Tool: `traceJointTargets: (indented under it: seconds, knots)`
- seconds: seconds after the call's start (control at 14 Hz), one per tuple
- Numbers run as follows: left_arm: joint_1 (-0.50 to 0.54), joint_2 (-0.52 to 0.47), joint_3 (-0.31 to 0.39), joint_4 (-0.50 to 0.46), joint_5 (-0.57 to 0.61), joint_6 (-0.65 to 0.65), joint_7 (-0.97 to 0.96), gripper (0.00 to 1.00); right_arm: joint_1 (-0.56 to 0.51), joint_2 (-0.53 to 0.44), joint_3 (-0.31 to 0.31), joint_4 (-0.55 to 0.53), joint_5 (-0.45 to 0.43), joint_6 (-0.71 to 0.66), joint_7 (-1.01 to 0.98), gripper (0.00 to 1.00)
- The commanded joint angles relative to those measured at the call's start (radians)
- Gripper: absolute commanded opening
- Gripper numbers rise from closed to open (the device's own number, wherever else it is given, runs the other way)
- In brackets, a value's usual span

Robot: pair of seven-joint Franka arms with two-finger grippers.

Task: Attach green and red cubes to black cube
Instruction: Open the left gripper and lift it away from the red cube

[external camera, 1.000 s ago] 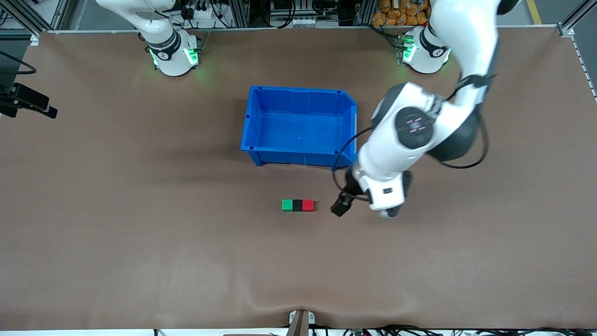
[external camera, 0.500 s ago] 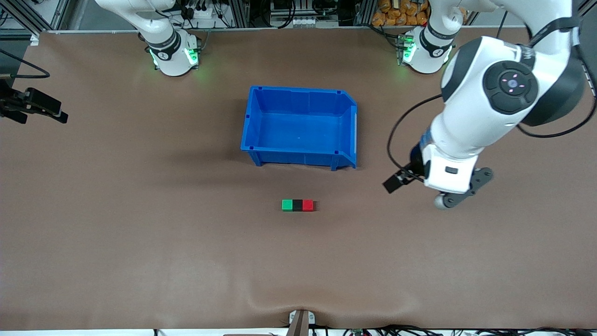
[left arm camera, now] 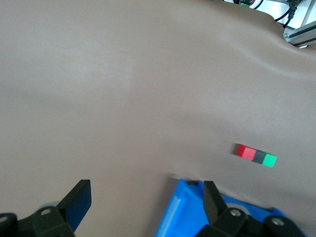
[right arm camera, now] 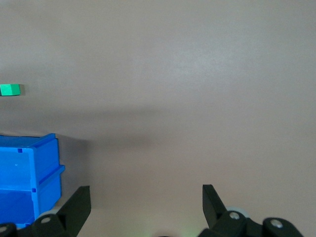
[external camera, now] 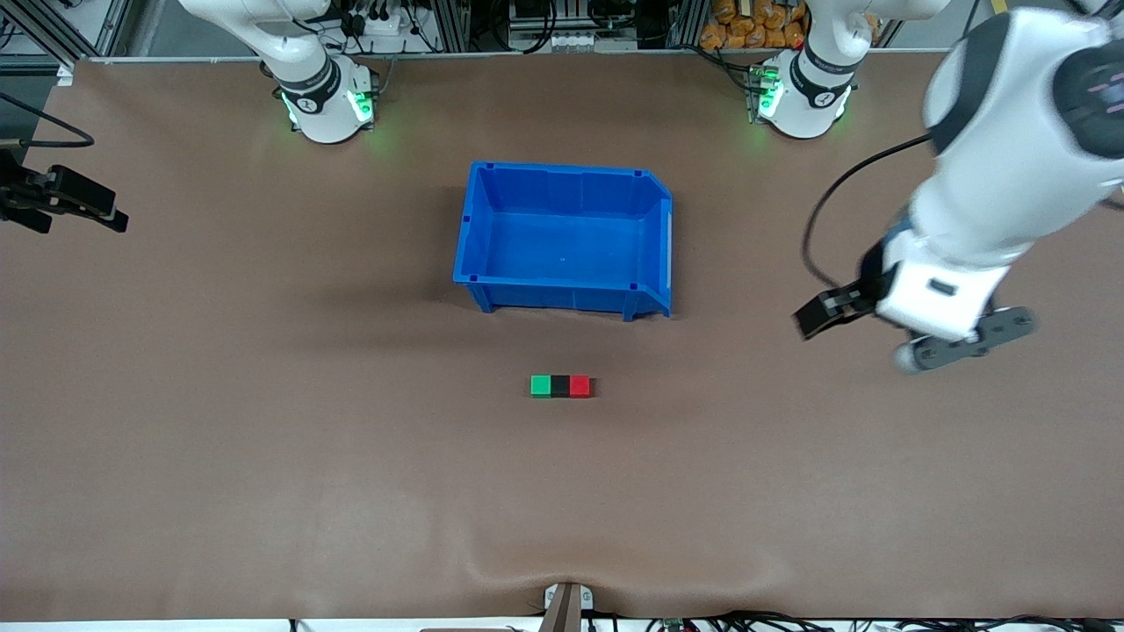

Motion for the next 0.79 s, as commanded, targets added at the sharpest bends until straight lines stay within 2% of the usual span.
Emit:
traceJointTargets:
  seconds: [0.0,0.21,0.5,0.71]
  knots:
    - [0.011,-0.077,-0.004,-0.041,0.013,-0.046,0.062,1.0,0.017,-0.016,0.006,0.013,0.001,-0.011,0.011,1.0]
    - [0.028,-0.154,-0.006,-0.065,0.013,-0.077,0.105,1.0,0.023,-0.019,-0.004,0.042,-0.005,-0.065,0.01,1.0]
    - [0.078,-0.231,-0.004,-0.102,0.004,-0.189,0.229,1.0,0.003,-0.022,-0.021,0.042,-0.016,-0.147,0.005,1.0]
    - [0.117,-0.297,-0.002,-0.174,-0.004,-0.198,0.274,1.0,0.0,-0.019,-0.019,0.038,-0.017,-0.144,0.002,1.0]
